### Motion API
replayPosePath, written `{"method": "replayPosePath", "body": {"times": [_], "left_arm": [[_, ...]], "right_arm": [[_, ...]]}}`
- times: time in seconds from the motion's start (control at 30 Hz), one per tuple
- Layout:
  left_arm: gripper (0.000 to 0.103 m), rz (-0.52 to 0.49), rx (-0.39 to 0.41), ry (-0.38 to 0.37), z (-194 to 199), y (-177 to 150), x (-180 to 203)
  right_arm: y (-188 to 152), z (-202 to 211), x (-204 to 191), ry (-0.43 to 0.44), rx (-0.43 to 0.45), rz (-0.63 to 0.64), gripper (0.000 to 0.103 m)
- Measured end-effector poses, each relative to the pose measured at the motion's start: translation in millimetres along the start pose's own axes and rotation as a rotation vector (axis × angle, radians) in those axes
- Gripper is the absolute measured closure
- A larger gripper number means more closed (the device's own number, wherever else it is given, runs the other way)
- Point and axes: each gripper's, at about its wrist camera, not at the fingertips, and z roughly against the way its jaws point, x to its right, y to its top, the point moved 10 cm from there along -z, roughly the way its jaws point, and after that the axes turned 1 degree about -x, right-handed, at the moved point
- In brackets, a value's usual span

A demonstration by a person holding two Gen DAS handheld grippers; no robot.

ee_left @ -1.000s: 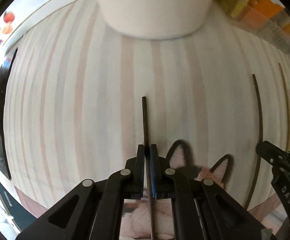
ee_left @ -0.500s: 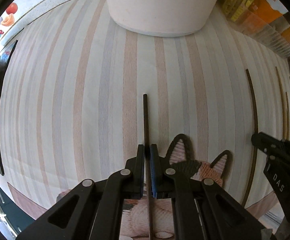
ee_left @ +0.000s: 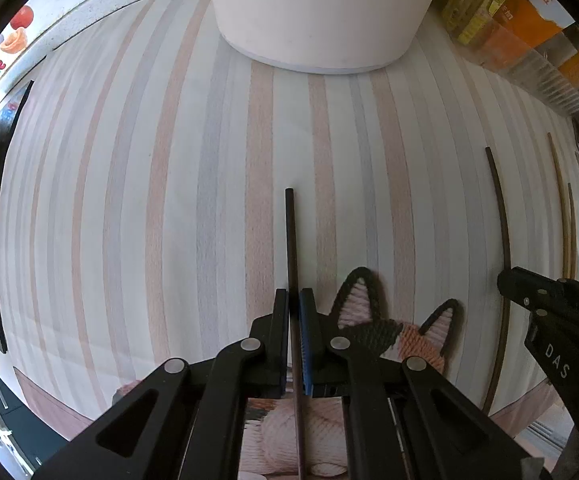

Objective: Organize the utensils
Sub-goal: 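Lift both black chopsticks and carry them toward the holder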

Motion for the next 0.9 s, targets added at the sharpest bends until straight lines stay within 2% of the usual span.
{"method": "replayPosePath", "body": {"times": [0.23, 0.3, 0.4, 0.7, 0.9], "left_arm": [[0.1, -0.003, -0.002, 0.006, 0, 1, 1], [0.1, -0.003, -0.003, 0.006, -1, 2, 1], [0.1, 0.03, 0.006, -0.006, 2, 1, -2], [0.101, 0.03, 0.132, -0.037, 55, -1, -6], [0.101, 0.028, 0.274, -0.065, 126, 3, -12]], "right_arm": [[6, -5, -7, -0.015, 0.001, 0.004, 0.095], [-2, -25, -4, -0.02, 0.01, 0.005, 0.095], [-5, -31, -11, -0.016, 0.023, -0.007, 0.096], [-21, -12, -1, 0.114, 0.096, -0.059, 0.097], [-27, 32, -5, 0.183, 0.197, -0.036, 0.097]]}}
